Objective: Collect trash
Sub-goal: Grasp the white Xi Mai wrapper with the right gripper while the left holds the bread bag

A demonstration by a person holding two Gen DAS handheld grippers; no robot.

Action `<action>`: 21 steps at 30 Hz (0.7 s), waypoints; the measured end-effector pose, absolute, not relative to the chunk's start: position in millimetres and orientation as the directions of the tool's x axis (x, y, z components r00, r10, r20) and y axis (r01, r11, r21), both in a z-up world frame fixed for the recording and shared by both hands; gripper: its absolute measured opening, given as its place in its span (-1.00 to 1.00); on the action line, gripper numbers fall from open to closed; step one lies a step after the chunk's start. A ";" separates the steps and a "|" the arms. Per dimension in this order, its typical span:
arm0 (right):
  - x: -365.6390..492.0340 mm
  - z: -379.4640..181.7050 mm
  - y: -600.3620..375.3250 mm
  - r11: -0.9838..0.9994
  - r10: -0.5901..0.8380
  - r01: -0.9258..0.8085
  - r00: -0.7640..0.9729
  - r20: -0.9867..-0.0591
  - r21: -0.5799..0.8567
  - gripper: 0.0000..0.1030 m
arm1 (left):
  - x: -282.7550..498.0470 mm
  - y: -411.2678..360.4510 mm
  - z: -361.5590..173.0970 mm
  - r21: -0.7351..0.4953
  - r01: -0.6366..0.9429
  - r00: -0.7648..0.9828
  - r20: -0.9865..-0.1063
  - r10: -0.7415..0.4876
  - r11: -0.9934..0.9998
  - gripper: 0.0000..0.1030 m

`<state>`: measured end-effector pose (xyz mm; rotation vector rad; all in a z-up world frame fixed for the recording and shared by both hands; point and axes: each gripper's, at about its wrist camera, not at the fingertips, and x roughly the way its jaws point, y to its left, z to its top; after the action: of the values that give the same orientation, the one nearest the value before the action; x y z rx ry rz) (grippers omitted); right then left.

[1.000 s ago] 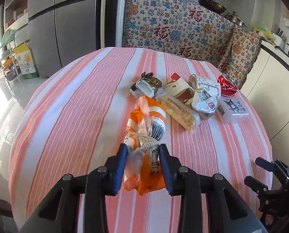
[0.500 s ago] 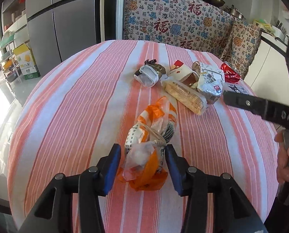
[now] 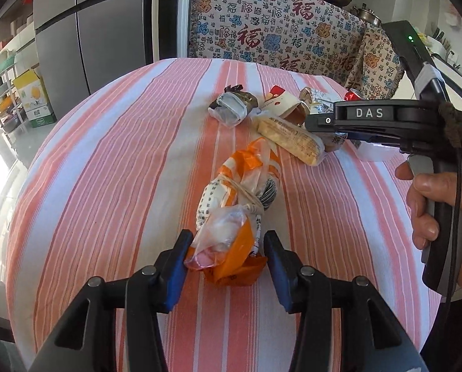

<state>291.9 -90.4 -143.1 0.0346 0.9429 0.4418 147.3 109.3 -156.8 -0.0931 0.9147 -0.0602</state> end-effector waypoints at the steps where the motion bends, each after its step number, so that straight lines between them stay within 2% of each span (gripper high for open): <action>1: 288.1 -141.6 -91.7 0.906 0.387 -0.363 0.503 -0.773 0.218 -0.20 | 146.3 109.8 -156.6 -0.107 0.013 0.609 -0.788 -0.093 0.994 -0.07; 8: 248.1 -135.1 -103.9 0.850 0.413 -0.504 0.463 -0.784 0.151 -0.23 | 141.1 112.5 -154.1 -0.123 0.029 0.605 -0.788 -0.115 0.992 -0.06; 11: 223.5 -136.1 -116.3 0.808 0.433 -0.572 0.415 -0.800 0.141 -0.23 | 137.2 112.7 -150.7 -0.131 0.054 0.607 -0.783 -0.137 0.990 0.05; 13: 210.1 -139.0 -128.6 0.793 0.428 -0.594 0.387 -0.817 0.134 -0.22 | 136.2 112.9 -149.3 -0.136 0.079 0.603 -0.782 -0.155 0.988 0.05; 17: 197.5 -142.2 -155.5 0.802 0.405 -0.583 0.375 -0.834 0.127 -0.12 | 139.1 112.9 -148.4 -0.137 0.131 0.585 -0.789 -0.188 0.982 0.06; 19: 195.4 -143.4 -165.5 0.813 0.397 -0.567 0.375 -0.837 0.132 -0.09 | 142.7 111.0 -148.6 -0.134 0.158 0.562 -0.802 -0.200 0.978 0.20; 20: 193.9 -143.4 -169.5 0.819 0.396 -0.558 0.377 -0.837 0.136 -0.02 | 143.5 110.7 -148.7 -0.135 0.169 0.554 -0.806 -0.207 0.976 0.30; 21: 193.1 -142.9 -172.8 0.825 0.394 -0.548 0.380 -0.837 0.140 0.08 | 144.8 109.8 -148.4 -0.136 0.177 0.549 -0.808 -0.213 0.975 0.30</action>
<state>193.1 -172.8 -142.9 -0.1700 1.0163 0.6051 144.8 109.8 -148.4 -0.0399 0.9624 -0.2308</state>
